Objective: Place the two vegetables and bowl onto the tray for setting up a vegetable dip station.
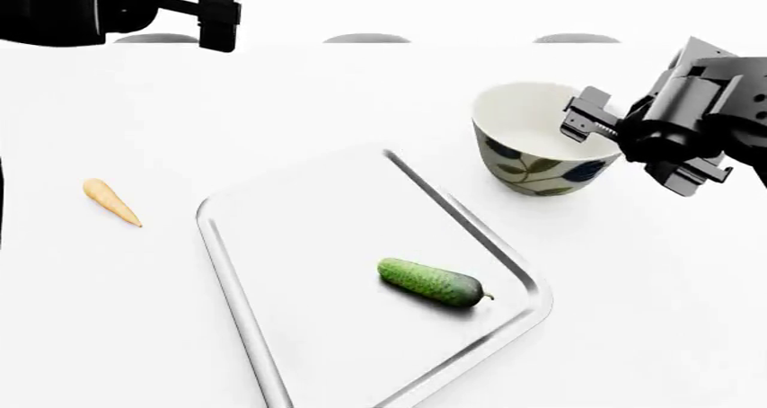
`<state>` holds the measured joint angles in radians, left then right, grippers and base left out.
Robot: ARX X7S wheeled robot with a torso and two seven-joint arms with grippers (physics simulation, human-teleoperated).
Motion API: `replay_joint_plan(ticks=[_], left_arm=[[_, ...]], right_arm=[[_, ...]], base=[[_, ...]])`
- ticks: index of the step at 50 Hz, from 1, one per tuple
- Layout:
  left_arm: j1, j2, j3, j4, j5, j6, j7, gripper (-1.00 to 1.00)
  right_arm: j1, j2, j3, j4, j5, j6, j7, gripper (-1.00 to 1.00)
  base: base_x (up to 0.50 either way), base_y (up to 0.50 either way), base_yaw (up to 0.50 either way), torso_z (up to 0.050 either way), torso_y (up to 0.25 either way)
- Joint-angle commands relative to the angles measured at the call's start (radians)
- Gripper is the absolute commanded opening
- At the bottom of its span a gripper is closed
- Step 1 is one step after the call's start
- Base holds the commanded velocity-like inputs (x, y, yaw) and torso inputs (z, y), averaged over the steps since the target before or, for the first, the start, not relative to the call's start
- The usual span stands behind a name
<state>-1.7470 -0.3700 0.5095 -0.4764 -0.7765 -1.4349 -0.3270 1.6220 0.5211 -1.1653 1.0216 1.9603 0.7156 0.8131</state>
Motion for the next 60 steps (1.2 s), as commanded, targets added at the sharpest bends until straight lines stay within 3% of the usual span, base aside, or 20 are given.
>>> replay_joint_plan(ticks=[1, 8, 17, 18, 28, 38, 43, 49, 56, 60], left_arm=[[0.005, -0.008, 0.002, 0.003, -0.007, 0.005, -0.008, 1.00], [0.008, -0.011, 0.002, 0.008, -0.013, 0.002, -0.013, 1.00], [0.012, -0.004, 0.008, 0.001, -0.017, 0.010, -0.017, 1.00], [0.013, -0.004, 0.009, 0.000, -0.016, 0.012, -0.017, 1.00], [0.017, -0.019, -0.001, 0.015, -0.026, 0.008, -0.032, 1.00], [0.025, -0.034, -0.019, 0.037, -0.041, 0.001, -0.051, 1.00], [0.024, -0.039, -0.032, 0.051, -0.052, -0.009, -0.067, 1.00], [0.030, -0.042, -0.040, 0.056, -0.062, -0.008, -0.076, 1.00], [0.043, -0.043, -0.044, 0.061, -0.070, 0.000, -0.082, 1.00], [0.048, -0.046, -0.041, 0.059, -0.071, 0.006, -0.083, 1.00]], right_arm=[[-0.051, -0.005, 0.013, 0.021, 0.009, -0.036, -0.029, 1.00], [-0.064, -0.101, -0.031, 0.229, -0.034, -0.020, -0.192, 1.00], [-0.119, -0.089, -0.010, 0.236, -0.017, -0.059, -0.198, 1.00], [-0.118, -0.095, -0.009, 0.240, -0.016, -0.055, -0.217, -1.00], [-0.075, -0.146, -0.051, 0.283, -0.053, -0.069, -0.291, -1.00], [-0.055, -0.142, -0.055, 0.270, -0.022, -0.106, -0.236, -1.00], [-0.079, -0.066, -0.007, 0.118, 0.025, -0.116, -0.133, -1.00], [-0.138, 0.001, 0.090, -0.005, 0.122, -0.144, -0.165, -1.00], [-0.212, 0.098, 0.187, -0.211, 0.189, -0.263, -0.097, -1.00], [-0.199, 0.137, 0.202, -0.291, 0.217, -0.227, -0.061, -1.00]], base=[[0.00, 0.00, 0.00, 0.000, 0.000], [0.00, 0.00, 0.00, 0.000, 0.000], [0.00, 0.00, 0.00, 0.000, 0.000], [0.00, 0.00, 0.00, 0.000, 0.000], [0.00, 0.00, 0.00, 0.000, 0.000], [0.00, 0.00, 0.00, 0.000, 0.000], [0.00, 0.00, 0.00, 0.000, 0.000], [0.00, 0.00, 0.00, 0.000, 0.000], [0.00, 0.00, 0.00, 0.000, 0.000], [0.00, 0.00, 0.00, 0.000, 0.000]])
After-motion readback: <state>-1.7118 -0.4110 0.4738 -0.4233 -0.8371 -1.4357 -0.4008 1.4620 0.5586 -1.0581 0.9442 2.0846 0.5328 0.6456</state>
